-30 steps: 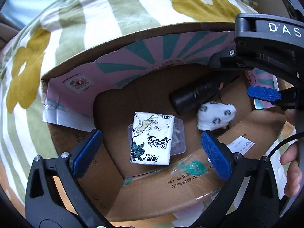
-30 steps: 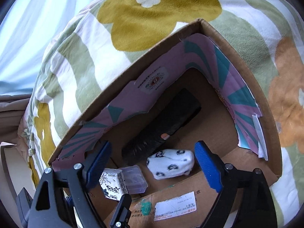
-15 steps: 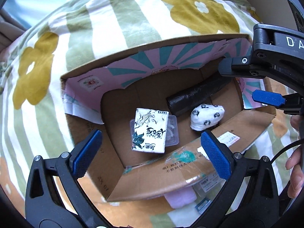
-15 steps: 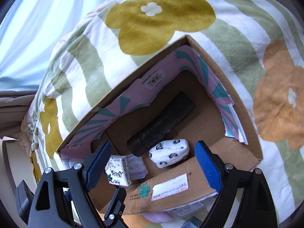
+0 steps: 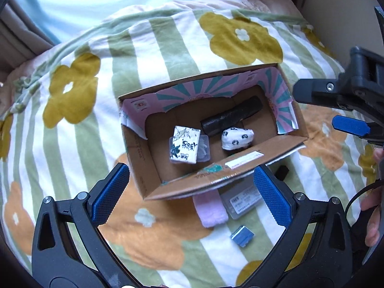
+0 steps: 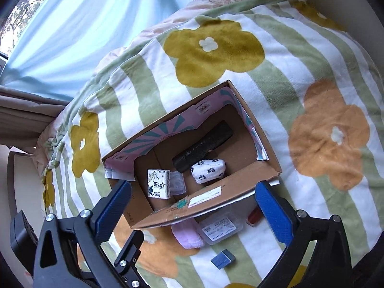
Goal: Organize objects
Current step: 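Withdraw both tools from the box back toward the remaining items, then grasp the blue-silver cube with the left tool while the right tool grasps the red-black lipstick, then lift the cube and lipstick and carry both over the cardboard box, then open the left tool to drop the cube while the right tool releases the lipstick into the box, then withdraw both tools from the box toward the pink towel and clear box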
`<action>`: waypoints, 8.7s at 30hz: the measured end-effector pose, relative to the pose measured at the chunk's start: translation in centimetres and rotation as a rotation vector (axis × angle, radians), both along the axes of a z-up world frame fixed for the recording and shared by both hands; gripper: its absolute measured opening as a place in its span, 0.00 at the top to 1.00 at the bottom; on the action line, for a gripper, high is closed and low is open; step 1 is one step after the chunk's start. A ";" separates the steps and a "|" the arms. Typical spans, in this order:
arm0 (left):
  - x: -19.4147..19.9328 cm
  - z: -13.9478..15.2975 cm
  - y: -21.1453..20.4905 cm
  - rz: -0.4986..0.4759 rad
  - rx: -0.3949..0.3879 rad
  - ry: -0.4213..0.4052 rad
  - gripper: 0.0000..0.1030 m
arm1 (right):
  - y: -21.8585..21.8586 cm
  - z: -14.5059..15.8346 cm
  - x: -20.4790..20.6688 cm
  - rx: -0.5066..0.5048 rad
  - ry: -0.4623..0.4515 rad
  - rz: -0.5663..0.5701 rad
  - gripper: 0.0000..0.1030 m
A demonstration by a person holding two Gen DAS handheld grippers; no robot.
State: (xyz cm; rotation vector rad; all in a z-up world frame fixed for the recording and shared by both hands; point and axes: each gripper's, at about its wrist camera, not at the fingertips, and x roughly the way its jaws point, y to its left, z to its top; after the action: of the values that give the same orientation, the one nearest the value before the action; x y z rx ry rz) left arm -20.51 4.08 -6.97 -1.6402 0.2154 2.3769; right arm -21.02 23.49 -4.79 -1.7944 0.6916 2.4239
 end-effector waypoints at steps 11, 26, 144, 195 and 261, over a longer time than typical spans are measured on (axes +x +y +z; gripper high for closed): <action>7.5 4.5 -2.2 0.137 0.012 0.068 0.00 | 0.4 5.0 6.3 0.182 0.130 0.269 0.01; 16.6 5.3 -3.7 0.244 0.032 0.110 0.00 | 3.3 6.6 14.4 0.272 0.305 0.448 0.00; 11.1 6.8 -4.1 0.055 0.245 0.170 0.56 | -3.7 4.7 10.2 0.216 0.228 0.315 0.23; -11.8 -11.5 0.6 0.006 0.093 -0.022 0.00 | -5.0 -12.7 -12.4 0.202 0.026 0.308 0.02; 18.5 9.4 -5.3 0.275 0.160 0.175 0.00 | -0.8 7.8 19.1 0.307 0.342 0.429 0.01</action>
State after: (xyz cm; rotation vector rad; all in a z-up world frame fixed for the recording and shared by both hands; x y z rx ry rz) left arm -2.00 -1.22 2.39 -1.4714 -0.1784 2.6624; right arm -1.96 22.66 3.03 -1.5473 -0.0800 2.9447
